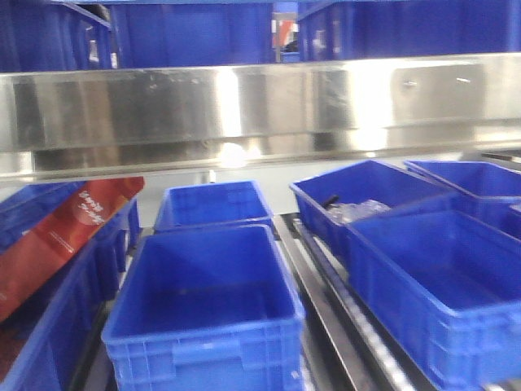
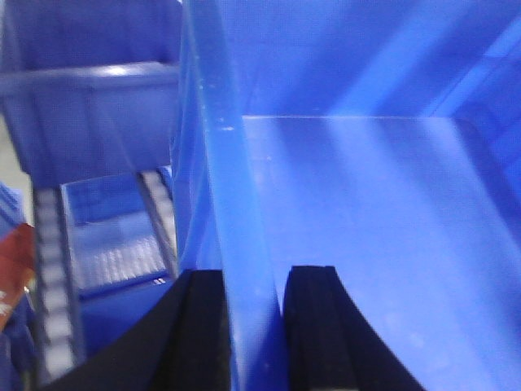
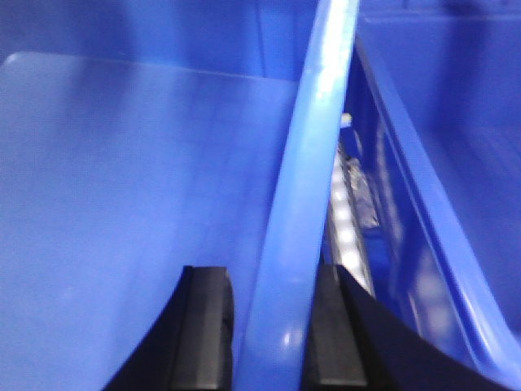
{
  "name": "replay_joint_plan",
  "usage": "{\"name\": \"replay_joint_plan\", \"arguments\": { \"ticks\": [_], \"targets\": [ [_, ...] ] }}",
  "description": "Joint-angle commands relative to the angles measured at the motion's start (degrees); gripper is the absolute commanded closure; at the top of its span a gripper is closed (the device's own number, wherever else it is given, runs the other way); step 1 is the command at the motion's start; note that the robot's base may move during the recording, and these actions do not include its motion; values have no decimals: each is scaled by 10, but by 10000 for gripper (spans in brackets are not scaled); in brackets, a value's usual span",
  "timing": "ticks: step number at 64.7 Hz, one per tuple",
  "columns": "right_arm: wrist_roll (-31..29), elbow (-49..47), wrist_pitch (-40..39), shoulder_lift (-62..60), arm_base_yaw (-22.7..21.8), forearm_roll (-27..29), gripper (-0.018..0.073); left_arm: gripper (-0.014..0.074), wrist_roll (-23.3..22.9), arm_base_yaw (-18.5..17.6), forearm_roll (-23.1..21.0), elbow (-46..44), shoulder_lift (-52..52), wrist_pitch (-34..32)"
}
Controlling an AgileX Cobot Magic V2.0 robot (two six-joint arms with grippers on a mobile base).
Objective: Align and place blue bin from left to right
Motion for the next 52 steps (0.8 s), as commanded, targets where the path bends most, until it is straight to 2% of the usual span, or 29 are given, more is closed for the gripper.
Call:
{"name": "replay_joint_plan", "arguments": {
  "ticks": [1,52],
  "targets": [
    [-16,-9,-56,-15,-1,-1,629,708,11,0,12,-11,-15,-52],
    [-16,-9,-56,-15,-1,-1,629,708,11,0,12,-11,-15,-52]
  ]
}}
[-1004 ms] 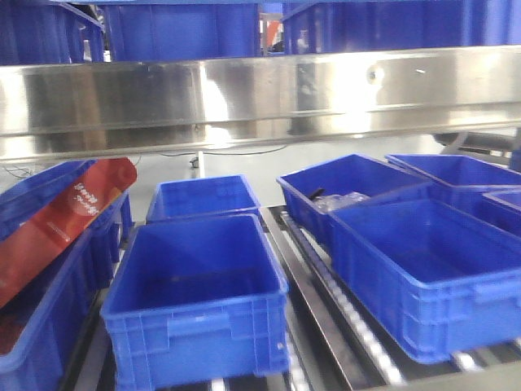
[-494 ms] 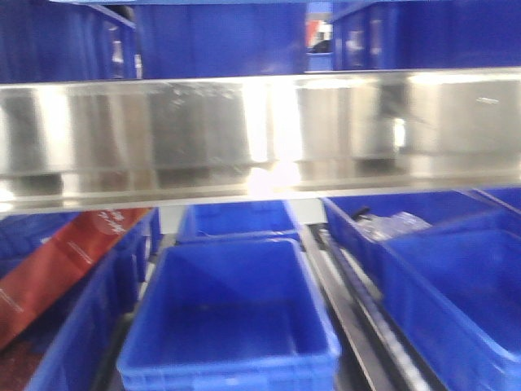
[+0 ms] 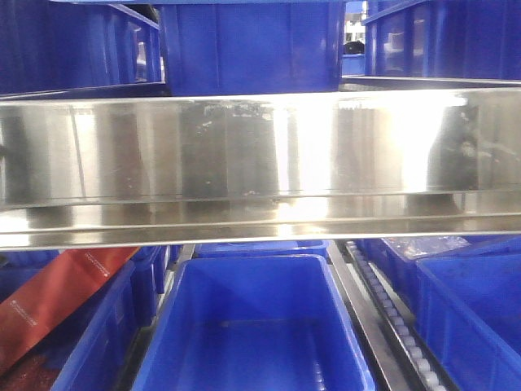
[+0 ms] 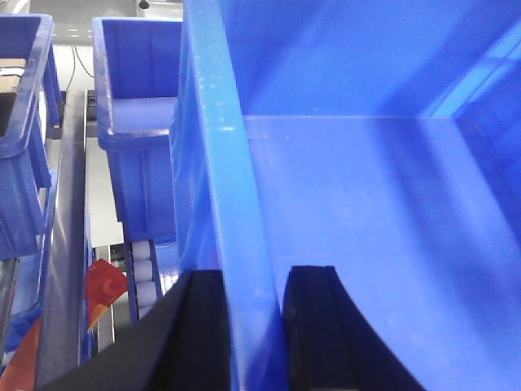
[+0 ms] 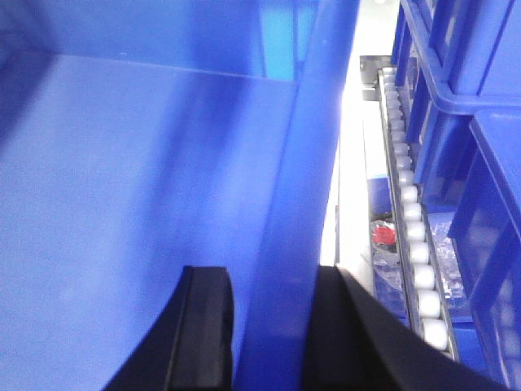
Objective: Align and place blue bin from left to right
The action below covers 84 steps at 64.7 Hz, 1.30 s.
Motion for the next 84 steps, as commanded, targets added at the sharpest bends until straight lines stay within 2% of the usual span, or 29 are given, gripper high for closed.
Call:
{"name": "replay_joint_plan", "arguments": {
  "ticks": [1,72,84],
  "targets": [
    [-16,-9,-54,-15,-1,-1,629,708,11,0,12,-11,-15,-52],
    [-16,-9,-55,-15,-1,4,629,708,11,0,11,-11,-15,-52],
    [-16,-9,-59,19,-3,4,629,708,11,2,12,-11,16,-33]
  ]
}}
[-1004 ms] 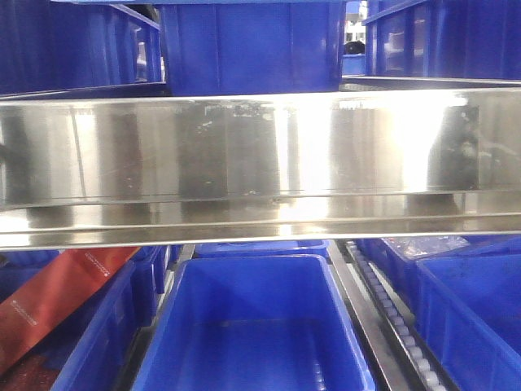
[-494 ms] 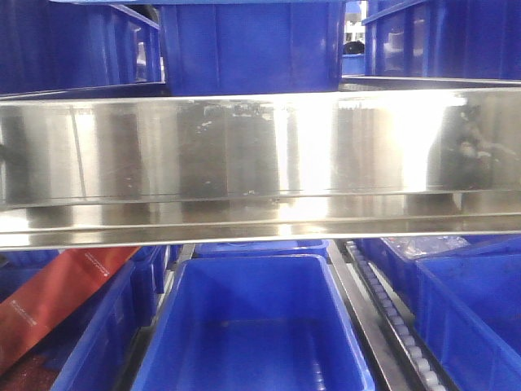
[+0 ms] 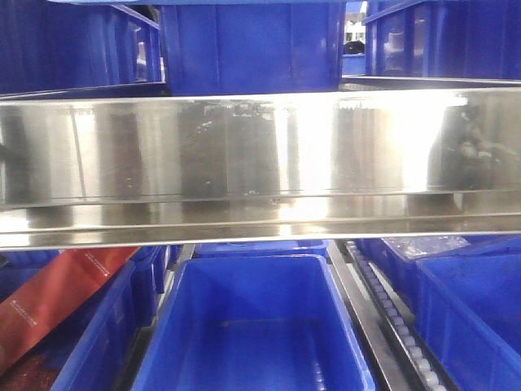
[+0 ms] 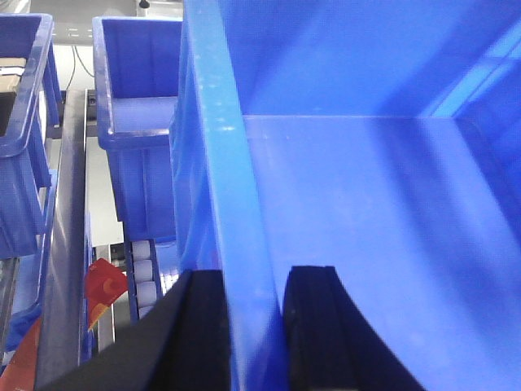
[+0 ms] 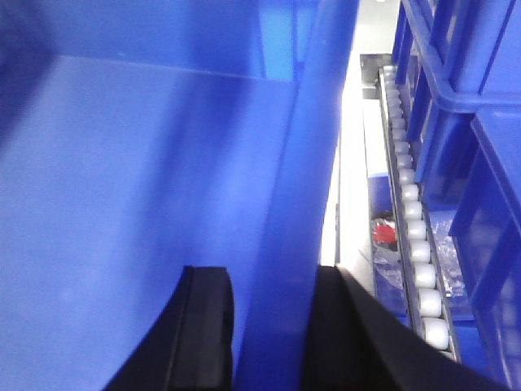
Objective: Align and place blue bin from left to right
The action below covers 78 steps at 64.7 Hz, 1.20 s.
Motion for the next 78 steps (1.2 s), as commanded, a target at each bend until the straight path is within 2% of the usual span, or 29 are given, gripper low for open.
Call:
{"name": "replay_joint_plan", "arguments": {
  "ticks": [1,11,22,32,37,40,44,49,53,57,64,73,78],
  "targets": [
    [-16,-9,-58,12,-3,3,629,708,11,2,9,-9,11,-32],
    [-16,-9,-74,56,-6,2,629,708,11,2,19,-9,50,-22],
    [-16,-9,-87,103,-8,-6,629,708,11,2,52,-9,88,0],
    [-16,-9,-93,133,-11,-6,624,707,11,4,53,-9,110,2],
    [-16,-9,-91,144,-14,-6,612,703,11,4,53,-9,117,5],
    [-16,-9,-88,147,-17,-6,564,685,11,4,53,-9,117,5],
    [-16,-9,-87,148,-17,-6,445,615,11,4,54,-9,118,5],
    [-17,-9,-86,148,-17,-6,206,505,11,4,54,-9,118,5],
    [-17,-9,-86,148,-17,-6,70,374,11,4,54,-9,118,5],
    [-17,-9,-84,144,-17,-6,-15,226,11,4,54,-9,117,5],
    [-17,-13,-76,124,-17,-6,5,-18,11,4,54,-9,106,6],
    [-17,-15,-65,75,-17,-6,55,8,11,4,54,-9,75,17],
    [-17,-15,-47,37,-17,-3,134,18,11,4,54,-9,44,32]
  ]
}}
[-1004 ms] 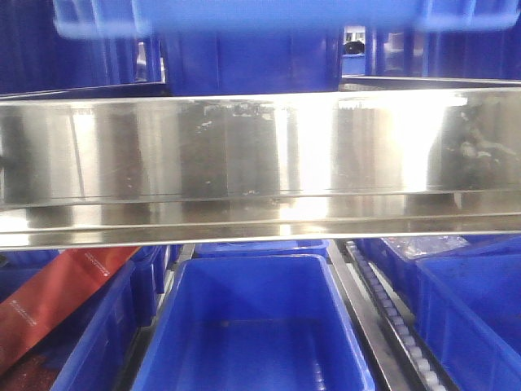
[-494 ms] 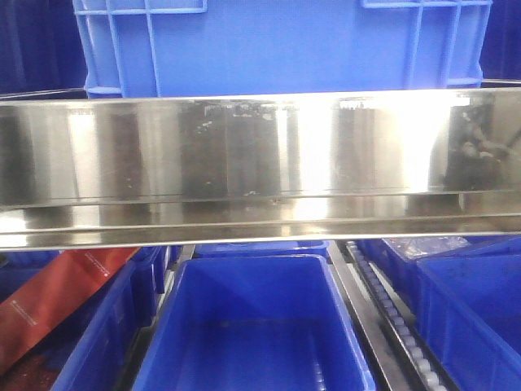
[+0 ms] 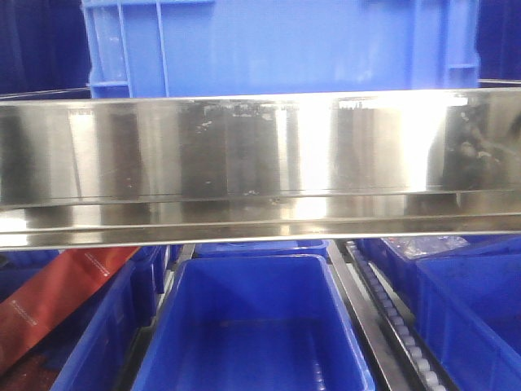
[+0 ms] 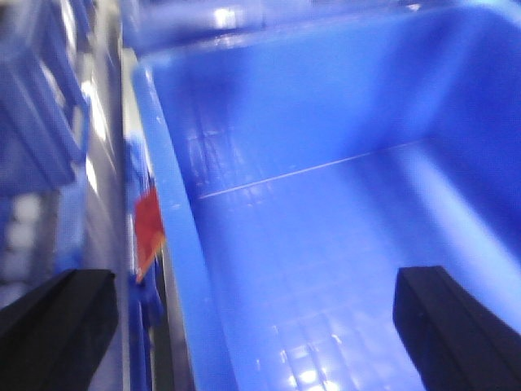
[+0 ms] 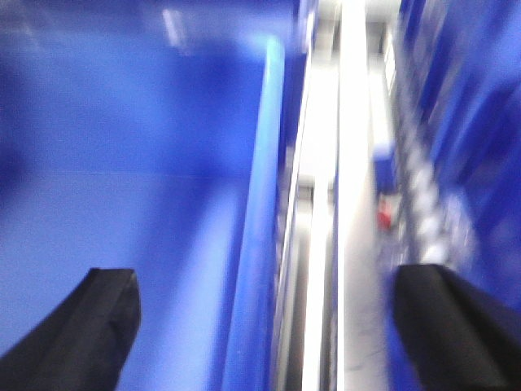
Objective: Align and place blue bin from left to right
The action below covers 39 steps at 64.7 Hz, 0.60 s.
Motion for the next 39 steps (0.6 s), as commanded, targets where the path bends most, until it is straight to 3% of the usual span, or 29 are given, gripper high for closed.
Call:
{"name": "replay_joint_plan", "arguments": {
  "ticks": [1,10,15,23,33,39],
  "targets": [
    [-5,-8,12,-48,-3,-1,151,18,3,-2,0,-4,-41,9],
    [-5,-8,50,-108,-3,-1,353,22,3,-2,0,-4,-97,35],
    [-5,-8,64,-144,-3,-1,460,68,8,-2,0,-4,-124,50],
    [-5,-5,103,-195,-3,-1,633,329,25,-2,0,-4,-169,106],
    [-10,53,109,-263,-3,-1,622,709,38,-2,0,27,-207,140],
    [-21,116,83,-310,-3,-5,622,708,39,-2,7,79,-239,122]
  ]
}}
